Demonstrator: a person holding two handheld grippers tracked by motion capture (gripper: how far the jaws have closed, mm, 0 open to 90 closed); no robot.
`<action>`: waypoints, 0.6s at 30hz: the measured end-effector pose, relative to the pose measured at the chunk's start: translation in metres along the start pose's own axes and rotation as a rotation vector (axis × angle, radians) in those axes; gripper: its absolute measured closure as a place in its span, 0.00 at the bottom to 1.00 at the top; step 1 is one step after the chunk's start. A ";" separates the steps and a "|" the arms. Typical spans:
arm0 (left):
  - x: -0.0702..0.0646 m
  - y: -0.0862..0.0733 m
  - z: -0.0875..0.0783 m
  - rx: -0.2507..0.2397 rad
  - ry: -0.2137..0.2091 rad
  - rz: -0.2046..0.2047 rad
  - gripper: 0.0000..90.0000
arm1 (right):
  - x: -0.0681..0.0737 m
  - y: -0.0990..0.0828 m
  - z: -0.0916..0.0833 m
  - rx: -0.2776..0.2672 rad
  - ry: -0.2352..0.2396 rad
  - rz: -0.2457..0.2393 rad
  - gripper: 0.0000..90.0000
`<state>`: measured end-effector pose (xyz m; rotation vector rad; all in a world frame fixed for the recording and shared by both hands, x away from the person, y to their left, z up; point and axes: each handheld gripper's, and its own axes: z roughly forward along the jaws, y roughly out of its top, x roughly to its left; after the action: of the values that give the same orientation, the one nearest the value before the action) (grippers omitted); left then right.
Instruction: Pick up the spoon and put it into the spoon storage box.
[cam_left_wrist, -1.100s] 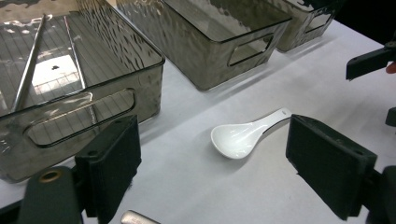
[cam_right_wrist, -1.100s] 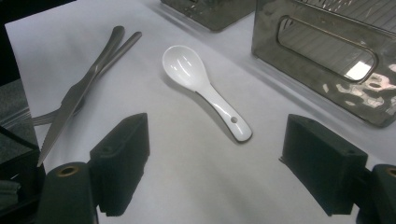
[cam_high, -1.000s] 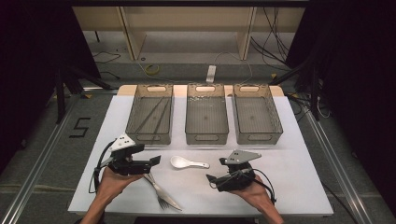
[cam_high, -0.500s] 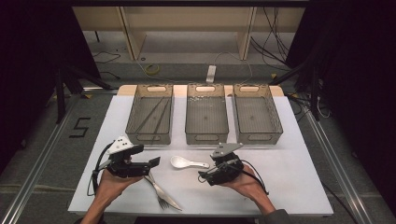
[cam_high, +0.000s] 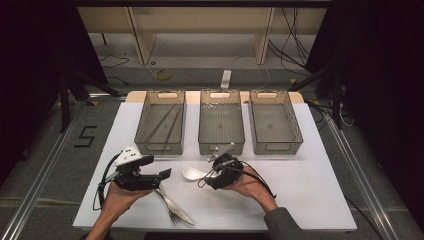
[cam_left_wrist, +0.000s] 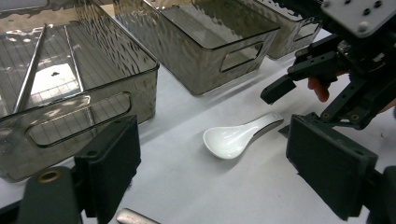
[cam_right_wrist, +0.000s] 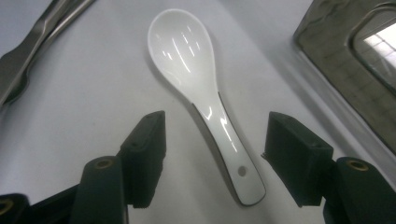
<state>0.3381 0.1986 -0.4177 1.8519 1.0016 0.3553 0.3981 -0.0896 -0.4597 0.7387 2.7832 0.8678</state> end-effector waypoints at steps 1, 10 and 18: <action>0.000 0.000 0.000 -0.001 -0.001 0.000 0.19 | 0.000 0.001 0.002 0.006 -0.001 0.001 0.46; -0.001 0.000 -0.001 0.004 -0.003 0.006 0.19 | -0.002 0.012 0.016 0.047 -0.004 -0.023 0.56; -0.001 0.000 -0.001 0.002 -0.001 0.008 0.19 | -0.002 0.014 0.022 0.083 -0.001 -0.037 0.63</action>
<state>0.3371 0.1987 -0.4166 1.8587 0.9946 0.3582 0.4110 -0.0695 -0.4703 0.6978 2.8376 0.7494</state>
